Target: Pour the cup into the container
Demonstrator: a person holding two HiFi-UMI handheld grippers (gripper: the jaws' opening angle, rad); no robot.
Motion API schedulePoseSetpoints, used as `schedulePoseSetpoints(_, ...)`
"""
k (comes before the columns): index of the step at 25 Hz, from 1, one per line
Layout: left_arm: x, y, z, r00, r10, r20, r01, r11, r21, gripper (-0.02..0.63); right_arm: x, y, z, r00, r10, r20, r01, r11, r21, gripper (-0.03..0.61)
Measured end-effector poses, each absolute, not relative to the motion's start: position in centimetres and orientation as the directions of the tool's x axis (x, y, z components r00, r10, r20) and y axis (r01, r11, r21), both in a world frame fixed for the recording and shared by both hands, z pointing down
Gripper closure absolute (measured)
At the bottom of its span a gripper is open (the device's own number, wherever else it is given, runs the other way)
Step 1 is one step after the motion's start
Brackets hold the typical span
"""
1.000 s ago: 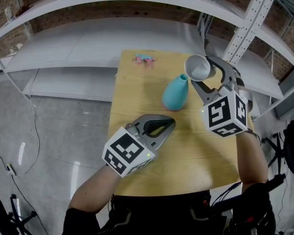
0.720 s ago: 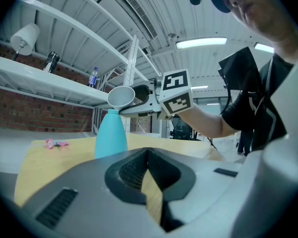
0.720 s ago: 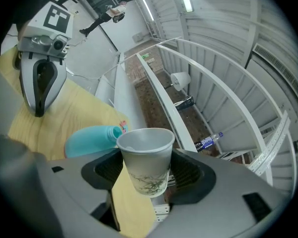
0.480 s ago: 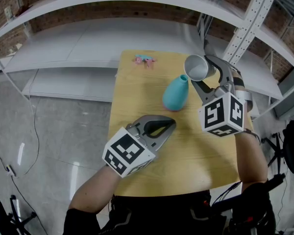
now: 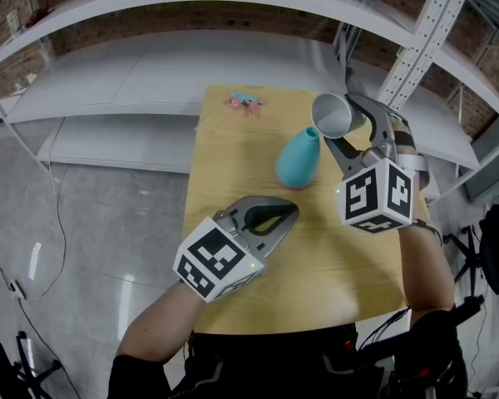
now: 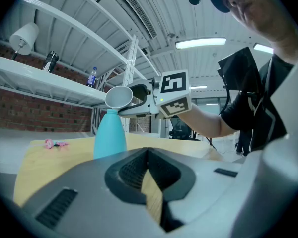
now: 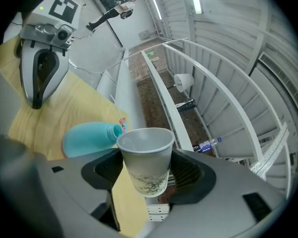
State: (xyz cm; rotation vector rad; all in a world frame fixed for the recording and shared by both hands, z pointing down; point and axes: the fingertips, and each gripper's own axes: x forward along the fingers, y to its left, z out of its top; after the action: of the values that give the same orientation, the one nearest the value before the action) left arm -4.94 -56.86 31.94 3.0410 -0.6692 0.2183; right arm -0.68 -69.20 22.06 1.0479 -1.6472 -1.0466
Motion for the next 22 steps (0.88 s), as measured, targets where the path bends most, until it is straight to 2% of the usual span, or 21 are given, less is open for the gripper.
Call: schedulePoseSetpoints(22, -5.02, -56.7, 31.89, 0.901, -0.411, 0.138, -0.414, -0.91, -0.005, 0.612, -0.97, -69.05, 22.16, -0.231, -0.946, 0.227, -0.118, 0.259, 0.959, 0.273)
